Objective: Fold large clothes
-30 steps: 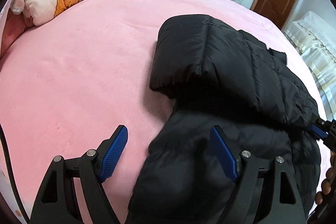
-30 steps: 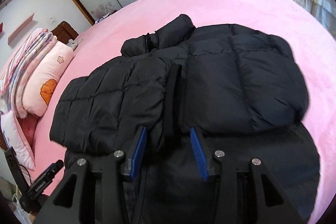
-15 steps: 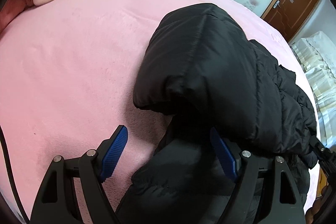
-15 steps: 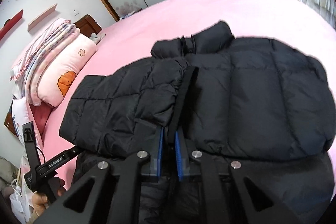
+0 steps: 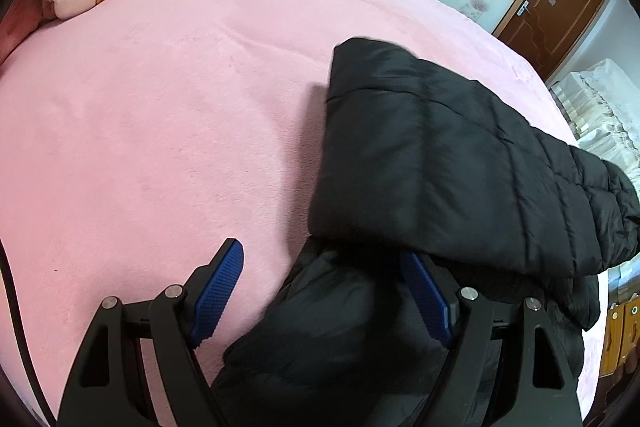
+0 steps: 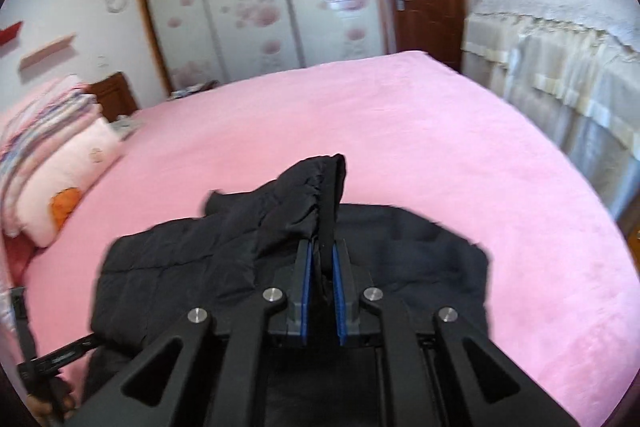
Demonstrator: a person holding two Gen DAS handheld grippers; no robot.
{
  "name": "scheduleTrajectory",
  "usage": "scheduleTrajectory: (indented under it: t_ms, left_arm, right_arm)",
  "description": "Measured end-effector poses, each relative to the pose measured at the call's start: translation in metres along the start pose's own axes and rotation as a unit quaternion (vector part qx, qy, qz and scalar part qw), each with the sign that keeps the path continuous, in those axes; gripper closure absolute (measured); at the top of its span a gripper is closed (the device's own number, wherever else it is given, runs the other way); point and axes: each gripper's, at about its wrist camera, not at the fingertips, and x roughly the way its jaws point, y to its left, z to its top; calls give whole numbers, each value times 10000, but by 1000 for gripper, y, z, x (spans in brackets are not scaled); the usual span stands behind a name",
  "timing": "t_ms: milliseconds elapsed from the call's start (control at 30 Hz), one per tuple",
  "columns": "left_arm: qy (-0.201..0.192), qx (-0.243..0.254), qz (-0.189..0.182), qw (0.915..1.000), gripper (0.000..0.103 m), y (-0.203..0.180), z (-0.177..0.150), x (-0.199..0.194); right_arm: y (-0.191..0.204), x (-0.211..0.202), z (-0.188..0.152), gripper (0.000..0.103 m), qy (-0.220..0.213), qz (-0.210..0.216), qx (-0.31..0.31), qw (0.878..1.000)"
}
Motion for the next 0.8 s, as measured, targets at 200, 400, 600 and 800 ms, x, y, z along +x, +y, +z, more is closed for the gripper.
scheduleTrajectory:
  t_ms: [200,400,600,800]
  left_arm:
    - [282,-130,135,9994,23,2,5,17]
    - [419,-74,284,9987,23,4,4,20]
    - [-150,394,340,9985,23,-7,6,-22]
    - [-1063,728,-41,9917,21,-45,21,-73]
  right_arm:
    - [-25,47,-17,94,469,-615,-65,9970]
    - [-38,80,-58,93,1128,-969,143,9888]
    - [-37,56,-50,89,1135,-747,408,9899]
    - [-16,17,-24,77,472,-85,764,9959]
